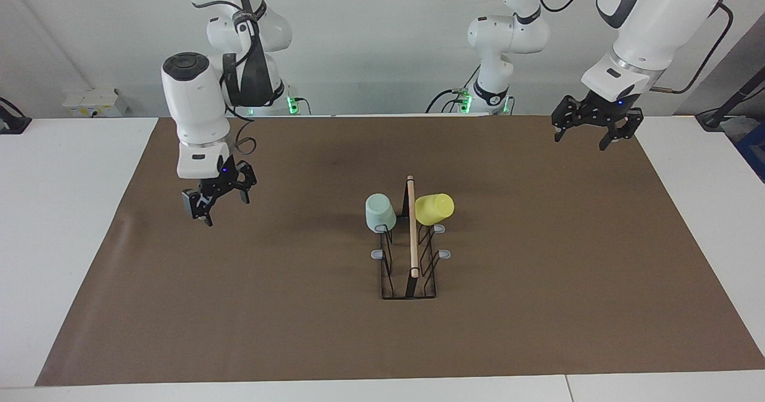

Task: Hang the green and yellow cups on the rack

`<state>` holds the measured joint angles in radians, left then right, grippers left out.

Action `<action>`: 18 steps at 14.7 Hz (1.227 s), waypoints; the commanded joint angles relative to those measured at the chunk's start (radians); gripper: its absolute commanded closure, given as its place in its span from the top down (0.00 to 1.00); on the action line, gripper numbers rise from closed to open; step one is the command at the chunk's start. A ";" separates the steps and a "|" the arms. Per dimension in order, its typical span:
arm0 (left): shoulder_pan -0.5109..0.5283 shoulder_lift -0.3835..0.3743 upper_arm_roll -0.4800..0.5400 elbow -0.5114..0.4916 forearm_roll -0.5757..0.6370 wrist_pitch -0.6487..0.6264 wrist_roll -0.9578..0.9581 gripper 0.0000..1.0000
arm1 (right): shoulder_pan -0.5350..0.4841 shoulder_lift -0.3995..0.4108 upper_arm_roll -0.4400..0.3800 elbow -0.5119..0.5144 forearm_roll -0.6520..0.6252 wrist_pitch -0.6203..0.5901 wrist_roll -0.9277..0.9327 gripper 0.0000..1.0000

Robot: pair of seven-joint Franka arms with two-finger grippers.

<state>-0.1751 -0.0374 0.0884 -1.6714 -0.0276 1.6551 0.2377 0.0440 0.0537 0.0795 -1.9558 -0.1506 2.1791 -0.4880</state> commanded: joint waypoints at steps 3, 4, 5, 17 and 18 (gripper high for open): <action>0.029 -0.024 -0.022 -0.014 0.001 -0.034 0.006 1.00 | 0.023 -0.015 -0.018 0.161 -0.017 -0.275 0.299 1.00; 0.052 -0.024 -0.047 -0.014 0.003 -0.038 0.005 1.00 | 0.054 -0.017 -0.074 0.194 -0.009 -0.321 0.331 1.00; 0.093 -0.027 -0.093 -0.014 0.003 -0.040 0.005 1.00 | 0.109 -0.017 -0.143 0.227 -0.003 -0.372 0.348 1.00; 0.134 0.011 -0.153 0.130 0.063 -0.169 0.005 1.00 | 0.037 -0.103 -0.199 0.276 0.111 -0.682 0.451 1.00; 0.129 0.011 -0.151 0.131 0.063 -0.172 0.005 1.00 | 0.037 -0.104 -0.199 0.276 0.111 -0.682 0.451 1.00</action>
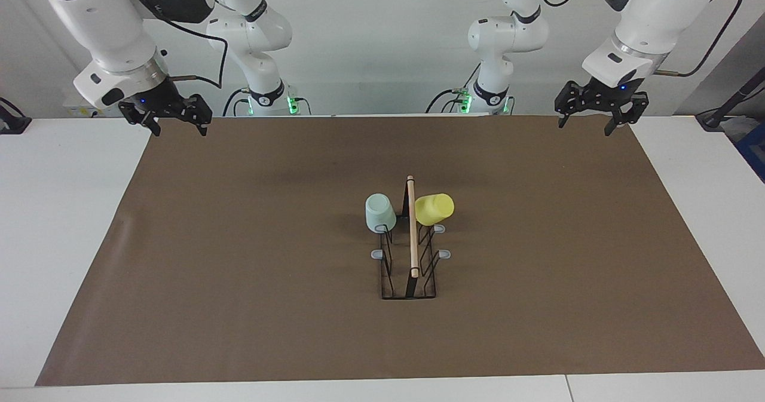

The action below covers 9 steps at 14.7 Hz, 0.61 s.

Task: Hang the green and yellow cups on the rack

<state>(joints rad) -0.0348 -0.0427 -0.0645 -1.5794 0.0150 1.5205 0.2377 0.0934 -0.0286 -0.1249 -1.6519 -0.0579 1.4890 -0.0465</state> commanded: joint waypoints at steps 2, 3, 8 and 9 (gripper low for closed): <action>-0.019 0.014 0.018 0.039 0.019 -0.036 0.002 1.00 | -0.009 -0.022 0.011 -0.016 0.023 0.010 0.017 1.00; -0.033 0.014 0.035 0.039 0.014 -0.037 0.002 1.00 | -0.003 -0.017 0.013 0.019 0.021 0.001 0.023 1.00; -0.043 0.010 0.058 0.035 0.008 -0.049 -0.008 1.00 | -0.017 -0.022 -0.002 0.049 0.118 -0.059 0.109 1.00; -0.043 0.009 0.058 0.035 0.006 -0.049 -0.027 1.00 | -0.012 -0.024 0.005 0.046 0.081 -0.050 0.102 1.00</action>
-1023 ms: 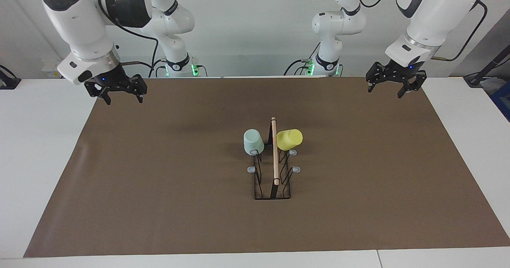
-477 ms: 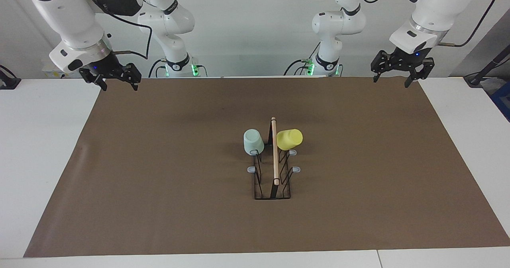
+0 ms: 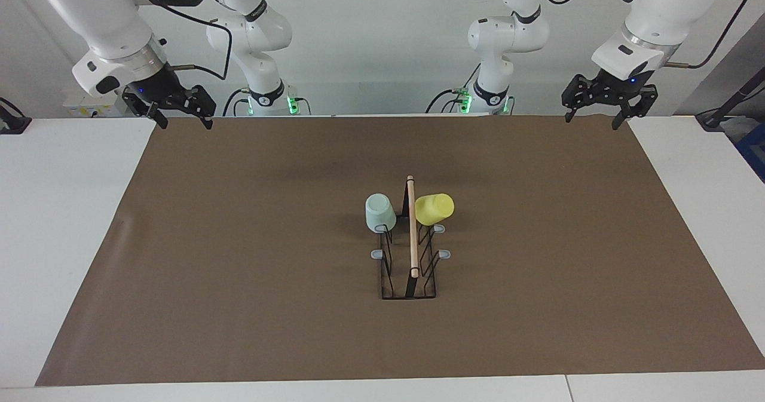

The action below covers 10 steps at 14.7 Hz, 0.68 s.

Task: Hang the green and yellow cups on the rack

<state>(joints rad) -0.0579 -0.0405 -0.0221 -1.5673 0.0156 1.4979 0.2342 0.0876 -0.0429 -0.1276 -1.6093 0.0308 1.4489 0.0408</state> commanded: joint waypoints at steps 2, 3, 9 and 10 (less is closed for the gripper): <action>-0.014 0.002 0.014 0.020 -0.005 -0.024 -0.078 1.00 | -0.005 -0.011 0.011 -0.001 -0.040 0.001 0.008 1.00; -0.008 -0.001 0.016 0.013 -0.011 -0.019 -0.076 1.00 | -0.003 -0.014 0.012 -0.007 -0.043 0.004 0.014 1.00; -0.007 -0.002 0.017 0.007 -0.017 -0.019 -0.075 1.00 | 0.009 -0.020 0.013 -0.018 -0.054 0.036 0.017 1.00; -0.007 -0.002 0.017 0.007 -0.020 -0.019 -0.075 1.00 | 0.011 -0.020 0.011 -0.018 -0.055 0.036 0.019 1.00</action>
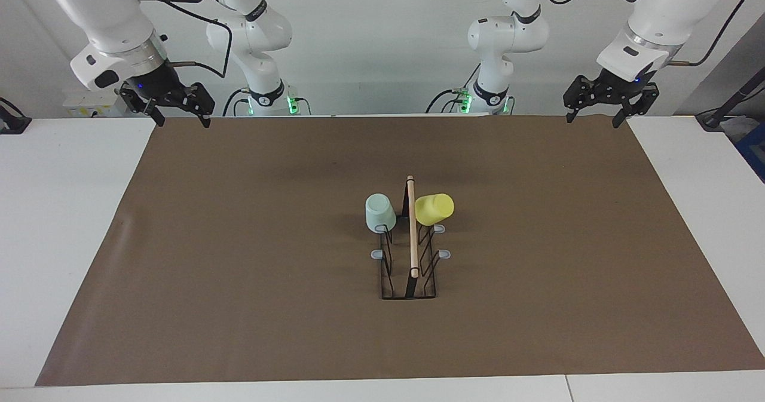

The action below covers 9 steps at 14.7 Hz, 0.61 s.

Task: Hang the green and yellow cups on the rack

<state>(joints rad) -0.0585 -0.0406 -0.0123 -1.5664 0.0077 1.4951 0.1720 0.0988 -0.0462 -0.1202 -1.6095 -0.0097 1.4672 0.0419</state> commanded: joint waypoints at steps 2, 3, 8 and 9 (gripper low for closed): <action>-0.004 -0.002 0.009 0.005 -0.024 -0.012 -0.012 1.00 | -0.001 -0.012 0.004 -0.010 -0.018 0.021 0.013 1.00; 0.003 -0.005 0.009 0.000 -0.026 -0.009 -0.014 1.00 | -0.001 -0.014 0.005 -0.012 -0.019 0.028 0.013 1.00; 0.006 -0.008 0.009 -0.006 -0.025 -0.012 -0.019 1.00 | 0.001 -0.012 0.007 -0.010 -0.036 0.045 0.009 1.00; 0.006 -0.008 0.009 -0.006 -0.025 -0.012 -0.019 1.00 | 0.001 -0.012 0.007 -0.010 -0.036 0.047 0.009 1.00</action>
<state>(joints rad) -0.0566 -0.0406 -0.0044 -1.5666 -0.0021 1.4951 0.1655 0.0988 -0.0462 -0.1192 -1.6095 -0.0265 1.4971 0.0419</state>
